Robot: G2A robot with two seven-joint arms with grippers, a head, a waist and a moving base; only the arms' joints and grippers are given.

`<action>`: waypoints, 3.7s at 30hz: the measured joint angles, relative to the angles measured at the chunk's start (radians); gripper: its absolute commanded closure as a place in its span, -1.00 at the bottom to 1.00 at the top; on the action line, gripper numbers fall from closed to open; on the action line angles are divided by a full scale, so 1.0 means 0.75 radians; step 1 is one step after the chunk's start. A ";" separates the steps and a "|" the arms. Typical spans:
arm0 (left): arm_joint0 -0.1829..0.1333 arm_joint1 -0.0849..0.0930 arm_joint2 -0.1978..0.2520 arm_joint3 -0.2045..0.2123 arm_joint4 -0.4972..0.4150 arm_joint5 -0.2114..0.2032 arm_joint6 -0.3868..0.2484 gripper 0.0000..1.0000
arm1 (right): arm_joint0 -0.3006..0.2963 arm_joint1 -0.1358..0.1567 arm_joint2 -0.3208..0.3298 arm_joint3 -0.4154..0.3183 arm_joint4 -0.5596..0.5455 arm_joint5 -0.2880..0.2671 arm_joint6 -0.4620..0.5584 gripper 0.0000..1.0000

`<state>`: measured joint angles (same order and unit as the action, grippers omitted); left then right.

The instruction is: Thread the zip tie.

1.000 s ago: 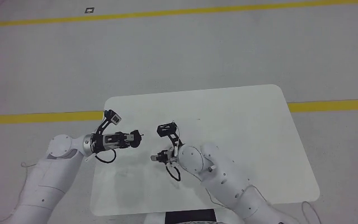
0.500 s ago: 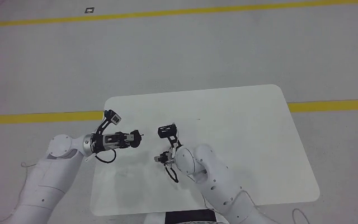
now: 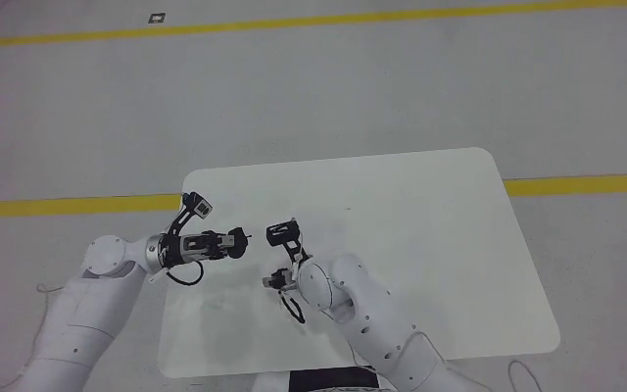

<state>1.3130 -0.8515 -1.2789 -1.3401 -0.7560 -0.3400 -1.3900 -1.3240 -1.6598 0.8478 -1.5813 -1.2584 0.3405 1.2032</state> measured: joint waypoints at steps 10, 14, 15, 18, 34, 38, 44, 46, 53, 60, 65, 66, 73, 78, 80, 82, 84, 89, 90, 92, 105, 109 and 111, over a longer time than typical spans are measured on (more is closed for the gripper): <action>0.000 0.000 0.000 0.000 0.000 0.000 0.000 1.00 | 0.022 -0.056 0.064 0.091 -0.065 -0.001 0.051 0.20; 0.000 0.000 0.000 0.000 0.000 0.000 0.000 1.00 | -0.003 -0.073 0.084 0.079 -0.108 -0.001 0.081 0.30; 0.000 0.000 0.000 0.000 0.000 0.000 0.000 1.00 | -0.008 -0.076 0.089 0.078 -0.118 -0.001 0.088 0.32; 0.000 0.000 0.000 0.000 0.000 0.000 0.000 1.00 | -0.023 -0.088 0.105 0.078 -0.154 -0.001 0.105 0.38; 0.000 0.000 0.000 0.000 0.000 0.000 0.000 1.00 | 0.032 -0.123 0.116 0.221 -0.218 -0.001 0.081 0.62; 0.000 0.000 0.000 0.000 0.000 0.000 0.000 1.00 | 0.057 -0.135 0.108 0.279 -0.216 -0.001 0.073 0.66; 0.000 0.000 0.000 0.000 0.000 0.000 0.000 1.00 | 0.091 -0.155 0.112 0.357 -0.225 -0.001 0.072 0.70; 0.000 0.000 0.000 0.000 0.000 0.000 0.000 1.00 | 0.100 -0.160 0.115 0.378 -0.229 -0.001 0.074 0.72; 0.000 0.000 0.000 0.000 0.000 0.000 0.000 1.00 | 0.122 -0.174 0.120 0.421 -0.250 -0.001 0.088 0.74; 0.000 0.000 0.000 0.000 0.000 0.000 0.000 1.00 | 0.134 -0.183 0.124 0.448 -0.251 -0.001 0.094 0.76; 0.000 0.000 0.000 0.000 0.000 0.000 0.000 1.00 | 0.143 -0.188 0.125 0.467 -0.250 -0.001 0.097 0.76; 0.000 0.000 0.000 0.000 0.000 0.000 0.000 1.00 | 0.145 -0.189 0.124 0.470 -0.250 -0.001 0.098 0.76; 0.000 0.000 0.000 0.000 0.000 0.000 0.000 1.00 | 0.162 -0.197 0.122 0.503 -0.248 -0.001 0.100 0.74; 0.000 0.000 0.000 0.000 0.000 0.000 0.000 1.00 | 0.169 -0.201 0.125 0.520 -0.254 -0.001 0.102 0.74; 0.000 0.000 0.000 0.000 0.000 0.000 0.000 1.00 | 0.171 -0.202 0.126 0.525 -0.263 -0.001 0.104 0.74; 0.000 0.000 0.000 0.000 0.000 0.000 0.000 1.00 | 0.173 -0.203 0.127 0.528 -0.272 -0.001 0.107 0.74; 0.000 0.000 0.000 0.000 0.000 0.000 0.000 1.00 | 0.174 -0.204 0.128 0.532 -0.278 -0.001 0.109 0.74; 0.000 0.000 0.000 0.000 0.000 0.000 0.000 1.00 | 0.180 -0.206 0.127 0.543 -0.278 -0.001 0.111 0.74; 0.000 0.000 0.000 0.000 0.000 0.000 0.000 1.00 | 0.181 -0.206 0.126 0.546 -0.277 -0.001 0.111 0.76; 0.000 0.000 0.000 0.000 0.000 0.000 0.000 1.00 | 0.185 -0.208 0.125 0.553 -0.277 -0.001 0.110 0.74; 0.000 0.000 0.000 0.000 0.000 0.000 0.000 1.00 | 0.200 -0.212 0.104 0.568 -0.257 -0.001 0.101 0.68; 0.000 0.000 0.000 0.000 0.000 0.000 0.000 1.00 | 0.194 -0.209 0.097 0.548 -0.255 -0.001 0.098 0.68; 0.000 0.000 0.000 0.000 0.000 0.000 0.000 1.00 | 0.191 -0.207 0.094 0.541 -0.261 -0.001 0.098 0.68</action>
<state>1.3130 -0.8515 -1.2789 -1.3401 -0.7560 -0.3400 -1.3900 -1.1806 -1.8153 0.9184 -1.1758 -1.4538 0.3400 1.2771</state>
